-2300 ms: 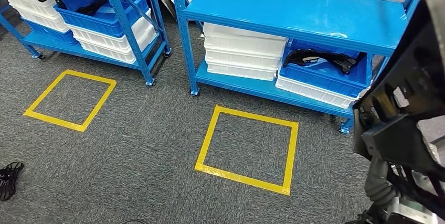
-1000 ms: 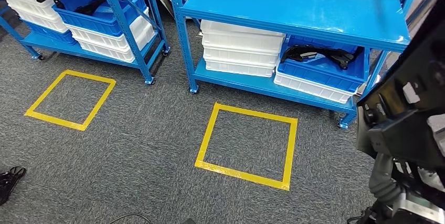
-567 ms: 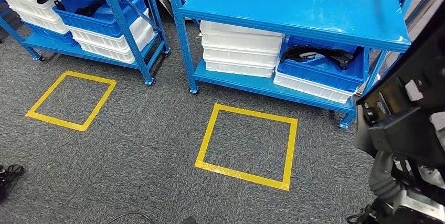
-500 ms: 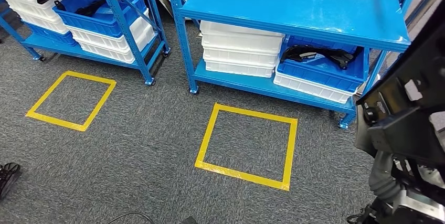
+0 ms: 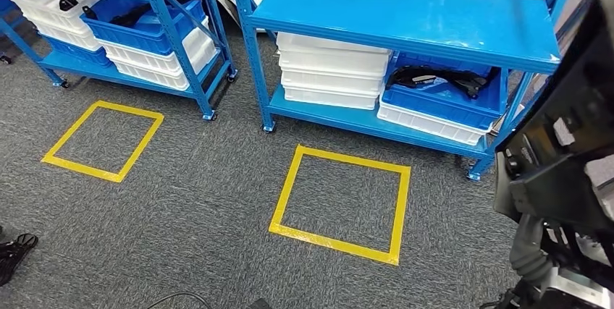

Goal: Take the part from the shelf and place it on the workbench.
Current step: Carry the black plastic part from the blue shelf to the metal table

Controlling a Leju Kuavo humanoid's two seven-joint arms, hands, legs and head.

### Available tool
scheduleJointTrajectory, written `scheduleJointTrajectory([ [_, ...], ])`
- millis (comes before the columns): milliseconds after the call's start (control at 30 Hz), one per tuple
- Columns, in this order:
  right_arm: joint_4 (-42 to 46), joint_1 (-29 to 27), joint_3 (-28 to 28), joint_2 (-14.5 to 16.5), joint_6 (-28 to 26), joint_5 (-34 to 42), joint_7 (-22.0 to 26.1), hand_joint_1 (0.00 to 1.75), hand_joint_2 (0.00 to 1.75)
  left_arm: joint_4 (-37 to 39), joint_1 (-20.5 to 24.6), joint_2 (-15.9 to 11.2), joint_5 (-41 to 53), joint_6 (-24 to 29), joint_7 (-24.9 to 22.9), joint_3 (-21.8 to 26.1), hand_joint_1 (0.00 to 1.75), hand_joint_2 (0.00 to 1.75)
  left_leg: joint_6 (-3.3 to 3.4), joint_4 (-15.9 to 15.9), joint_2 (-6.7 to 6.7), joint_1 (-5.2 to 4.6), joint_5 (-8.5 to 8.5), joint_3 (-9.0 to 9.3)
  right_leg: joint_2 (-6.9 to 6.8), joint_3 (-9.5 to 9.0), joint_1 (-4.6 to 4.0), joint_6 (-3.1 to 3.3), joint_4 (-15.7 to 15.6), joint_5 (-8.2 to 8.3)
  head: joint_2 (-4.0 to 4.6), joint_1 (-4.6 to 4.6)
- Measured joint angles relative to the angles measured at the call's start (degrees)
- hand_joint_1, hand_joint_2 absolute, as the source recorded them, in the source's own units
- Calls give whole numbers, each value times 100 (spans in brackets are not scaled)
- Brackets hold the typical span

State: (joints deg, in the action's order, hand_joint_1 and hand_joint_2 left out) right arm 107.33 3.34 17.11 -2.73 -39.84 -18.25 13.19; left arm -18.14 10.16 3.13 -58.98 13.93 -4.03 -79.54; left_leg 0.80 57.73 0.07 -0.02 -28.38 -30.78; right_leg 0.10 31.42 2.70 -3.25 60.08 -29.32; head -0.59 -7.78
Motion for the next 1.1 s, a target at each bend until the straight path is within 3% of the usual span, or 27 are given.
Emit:
scheduleJointTrajectory([
  [100,-1,-16,-5,-1,1,-10,-1,175,175,9,10,-9,1,-9,5,0,175,175,-98,82,-25,-17,-4,-47,40,13,-25,150,-59,-21,0,-25],
  [167,1,-11,-7,2,1,-13,-1,175,175,13,15,-9,1,-10,10,0,175,175,-150,219,-28,3,-133,-98,22,58,-37,265,-73,9,0,-42],
  [267,3,-11,-8,6,1,-12,-12,175,175,15,39,-9,0,-13,41,0,175,175,-177,1083,-24,-12,-790,-351,-8,167,-87,396,-82,96,0,-94],
  [300,3,-12,-8,7,1,-11,-20,175,175,15,48,-9,-1,-15,55,0,175,175,-167,1419,-24,-27,-973,-420,-16,215,-120,420,-79,126,0,-106],
  [333,2,-13,-8,7,2,-12,-27,175,175,15,51,-9,-1,-16,64,0,175,175,-145,1610,-24,-40,-1051,-420,-21,262,-154,433,-76,159,0,-110],
  [367,2,-13,-8,7,1,-15,-34,175,175,15,46,-9,-2,-22,71,0,175,175,-112,1616,-24,-54,-1024,-333,-21,309,-187,441,-74,190,0,-109],
  [400,2,-13,-8,7,1,-20,-38,175,175,15,34,-9,-2,-37,81,0,175,175,-73,1410,-25,-71,-903,-159,-19,351,-213,443,-72,218,0,-110],
  [467,3,-14,-10,8,0,-44,-40,175,175,15,-20,-8,25,-66,118,0,175,175,11,588,-29,-95,-600,328,-12,406,-252,433,-69,267,0,-108],
  [533,3,-22,-22,9,0,-69,-45,175,175,16,-72,-7,90,-74,172,0,175,175,59,15,-34,-117,-491,597,-16,441,-270,398,-67,328,0,-108],
  [600,4,-34,-44,13,0,-81,-55,175,175,17,-88,-6,138,-71,209,0,175,175,86,-97,-36,-135,-474,591,-25,458,-268,341,-77,395,0,-106],
  [667,5,-44,-72,18,0,-89,-60,175,175,17,-91,-2,148,-70,222,0,175,175,134,-151,-18,-117,-389,561,-21,511,-260,282,5,346,0,-95],
  [733,5,-53,-92,17,0,-99,-61,175,175,17,-89,2,150,-70,222,0,175,175,184,-185,7,-97,-308,511,-13,720,-250,234,465,30,0,-67],
  [800,5,-78,-100,17,0,-103,-70,175,175,17,-89,2,155,-70,210,0,175,175,211,-177,19,-106,-277,451,-14,1013,-238,198,1205,-348,0,-41],
  [833,5,-94,-103,17,0,-107,-84,175,175,17,-90,2,159,-70,202,0,175,175,214,-170,24,-110,-269,434,-14,1107,-232,187,1475,-444,0,-37],
  [900,5,-111,-106,17,0,-113,-105,175,175,17,-91,2,166,-70,190,0,175,175,213,-159,25,-113,-264,418,-15,1165,-229,178,1679,-481,0,-35],
  [967,5,-114,-107,17,0,-117,-115,175,175,17,-91,2,167,-70,188,0,175,175,213,-156,25,-113,-264,417,-15,1150,-228,178,1667,-460,0,-35],
  [1000,5,-116,-108,17,0,-108,-133,175,175,17,-90,2,175,-71,186,0,175,175,210,-151,14,-113,-265,419,-13,1053,-228,181,1515,-366,0,-33],
  [1100,20,-142,-108,2,1,-26,-339,175,175,17,-70,9,231,-75,182,0,175,175,132,-73,-107,-102,-291,356,151,361,-226,247,237,122,0,-29],
])
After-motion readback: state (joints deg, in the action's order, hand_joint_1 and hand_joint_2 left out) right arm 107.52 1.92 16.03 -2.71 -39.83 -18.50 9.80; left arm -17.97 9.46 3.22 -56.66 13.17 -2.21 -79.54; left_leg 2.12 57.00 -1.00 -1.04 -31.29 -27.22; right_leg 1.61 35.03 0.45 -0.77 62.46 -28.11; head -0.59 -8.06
